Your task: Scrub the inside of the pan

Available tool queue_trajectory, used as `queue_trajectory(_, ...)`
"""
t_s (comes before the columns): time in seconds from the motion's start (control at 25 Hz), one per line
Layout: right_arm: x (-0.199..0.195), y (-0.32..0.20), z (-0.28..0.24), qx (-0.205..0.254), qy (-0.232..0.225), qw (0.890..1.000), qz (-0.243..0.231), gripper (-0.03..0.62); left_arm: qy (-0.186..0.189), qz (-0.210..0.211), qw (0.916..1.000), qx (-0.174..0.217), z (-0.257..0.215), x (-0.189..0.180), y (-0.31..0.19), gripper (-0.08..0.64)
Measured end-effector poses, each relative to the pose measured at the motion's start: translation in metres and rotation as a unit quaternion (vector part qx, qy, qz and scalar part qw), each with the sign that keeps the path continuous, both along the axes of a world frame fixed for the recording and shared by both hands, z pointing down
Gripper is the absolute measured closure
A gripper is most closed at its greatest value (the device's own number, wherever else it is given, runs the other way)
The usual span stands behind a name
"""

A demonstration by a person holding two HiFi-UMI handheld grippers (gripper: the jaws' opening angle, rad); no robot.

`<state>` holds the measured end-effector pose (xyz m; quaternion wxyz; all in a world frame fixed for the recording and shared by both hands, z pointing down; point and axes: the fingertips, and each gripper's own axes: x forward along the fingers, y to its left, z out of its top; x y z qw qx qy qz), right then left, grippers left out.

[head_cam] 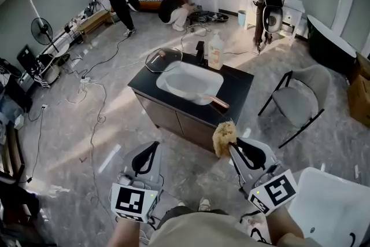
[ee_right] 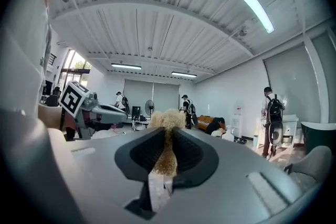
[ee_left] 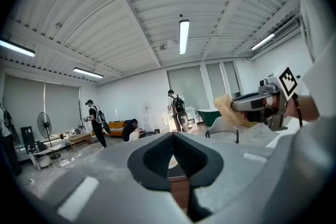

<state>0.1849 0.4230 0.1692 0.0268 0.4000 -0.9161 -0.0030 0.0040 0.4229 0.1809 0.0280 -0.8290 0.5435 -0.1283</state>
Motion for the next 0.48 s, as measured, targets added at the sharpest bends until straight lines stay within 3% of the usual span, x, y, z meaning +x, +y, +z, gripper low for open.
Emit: queue_trajectory(0.48,0.007,0.000,0.005,-0.009,-0.010,1.000,-0.017,0.538,-0.018,-0.002,0.9998,-0.004,0.003,0.013,0.002,0.558)
